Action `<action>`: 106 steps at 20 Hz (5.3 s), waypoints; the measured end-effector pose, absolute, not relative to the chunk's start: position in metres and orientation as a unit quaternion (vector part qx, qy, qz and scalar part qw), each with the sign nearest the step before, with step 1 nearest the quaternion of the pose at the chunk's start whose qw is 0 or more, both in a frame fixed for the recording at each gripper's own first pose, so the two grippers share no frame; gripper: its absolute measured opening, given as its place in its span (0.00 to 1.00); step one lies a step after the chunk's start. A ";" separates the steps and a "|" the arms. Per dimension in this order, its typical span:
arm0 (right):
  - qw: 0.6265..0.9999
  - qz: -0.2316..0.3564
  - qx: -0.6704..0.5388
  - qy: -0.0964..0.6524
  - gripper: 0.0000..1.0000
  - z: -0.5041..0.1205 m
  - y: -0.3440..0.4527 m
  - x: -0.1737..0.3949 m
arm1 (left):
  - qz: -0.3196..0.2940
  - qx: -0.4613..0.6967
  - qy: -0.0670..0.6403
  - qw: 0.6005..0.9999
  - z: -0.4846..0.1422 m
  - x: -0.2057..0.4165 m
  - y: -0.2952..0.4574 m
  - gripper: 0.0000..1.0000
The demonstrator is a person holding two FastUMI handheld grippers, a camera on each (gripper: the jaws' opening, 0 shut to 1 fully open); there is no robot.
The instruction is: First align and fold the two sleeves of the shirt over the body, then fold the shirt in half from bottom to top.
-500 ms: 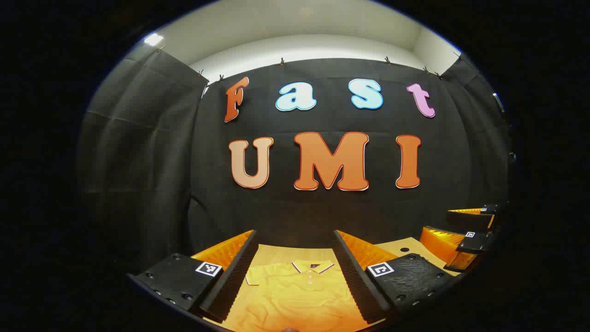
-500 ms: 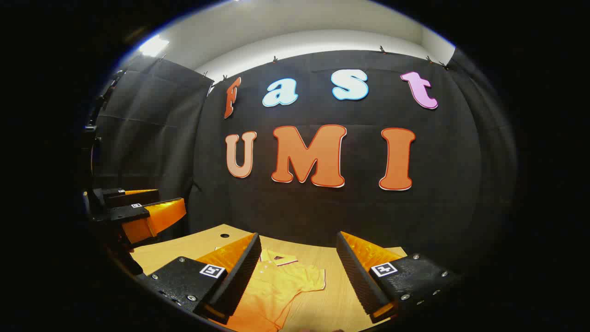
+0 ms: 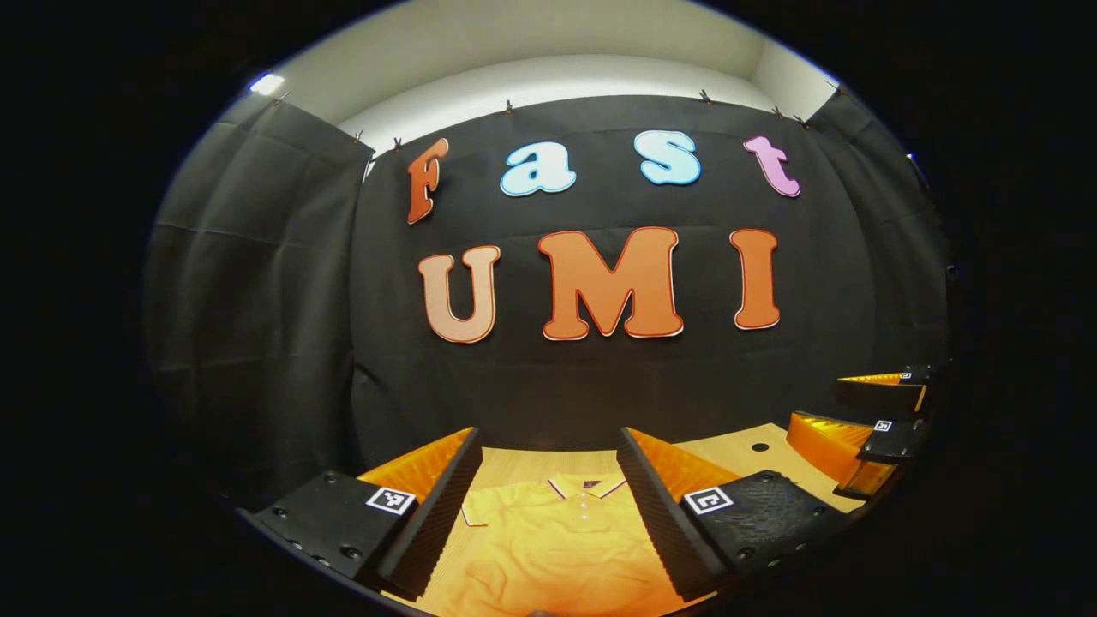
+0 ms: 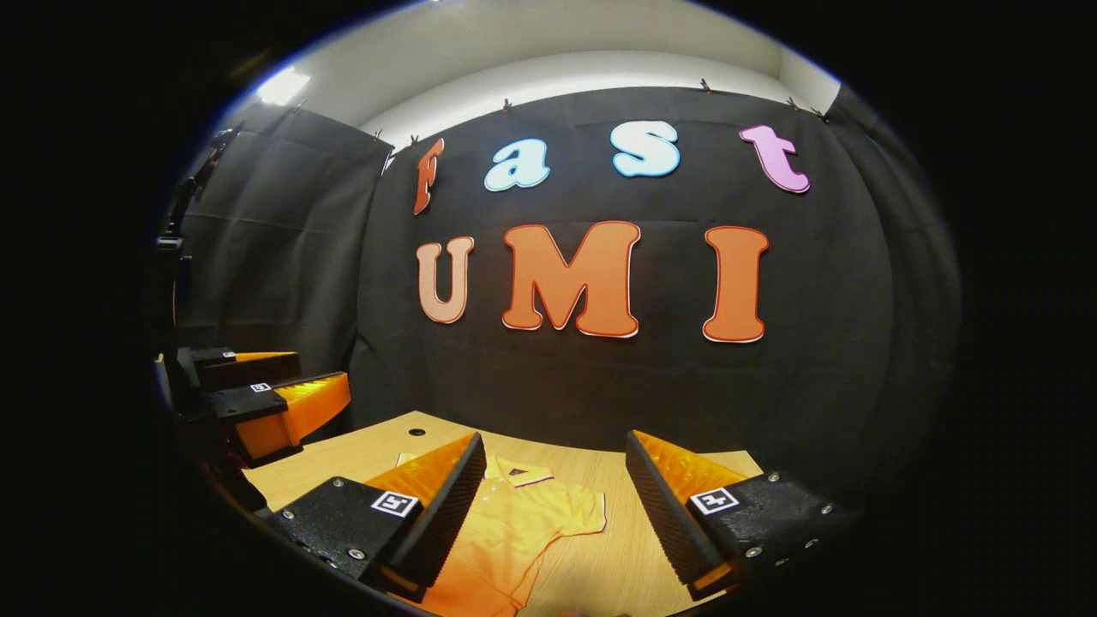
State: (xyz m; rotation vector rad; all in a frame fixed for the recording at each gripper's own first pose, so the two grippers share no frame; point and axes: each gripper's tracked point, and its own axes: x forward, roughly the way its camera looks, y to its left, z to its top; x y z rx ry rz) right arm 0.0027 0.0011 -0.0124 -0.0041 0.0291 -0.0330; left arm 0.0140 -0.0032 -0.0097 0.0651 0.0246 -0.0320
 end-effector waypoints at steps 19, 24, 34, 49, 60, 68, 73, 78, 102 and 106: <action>0.977 -0.170 -0.001 0.125 0.99 -0.071 0.005 0.082 | -0.051 0.037 0.011 0.998 -0.022 0.067 0.154 0.98; 0.962 -0.187 -0.012 0.200 1.00 -0.111 0.004 0.107 | -0.049 0.032 0.005 0.998 -0.025 0.074 0.197 0.99; 0.927 -0.134 0.039 0.349 1.00 -0.197 -0.024 0.150 | 0.060 0.006 0.049 0.997 -0.058 0.074 0.232 0.98; 0.852 -0.076 0.047 0.516 1.00 -0.319 -0.076 0.199 | 0.139 0.045 0.131 0.980 -0.089 0.035 0.215 0.98; 0.738 -0.052 0.106 0.665 0.70 -0.378 -0.071 0.182 | 0.161 0.066 0.170 0.970 -0.103 0.026 0.197 0.98; 0.752 -0.072 0.149 0.638 0.08 -0.365 -0.065 0.194 | 0.122 0.074 0.183 0.973 -0.112 0.040 0.163 0.99; 0.773 -0.089 0.205 0.593 0.08 -0.348 -0.070 0.200 | 0.118 0.078 0.178 0.974 -0.112 0.043 0.174 0.99; 0.784 -0.102 0.200 0.579 0.04 -0.330 -0.070 0.200 | 0.103 0.057 0.182 0.976 -0.119 0.060 0.192 0.99; 0.808 -0.042 0.262 0.525 0.01 -0.290 0.005 0.242 | 0.150 0.028 0.238 0.959 -0.156 0.057 0.259 0.99; 0.828 0.033 0.257 0.498 0.01 -0.260 0.052 0.256 | 0.140 0.019 0.241 0.960 -0.160 0.063 0.259 0.99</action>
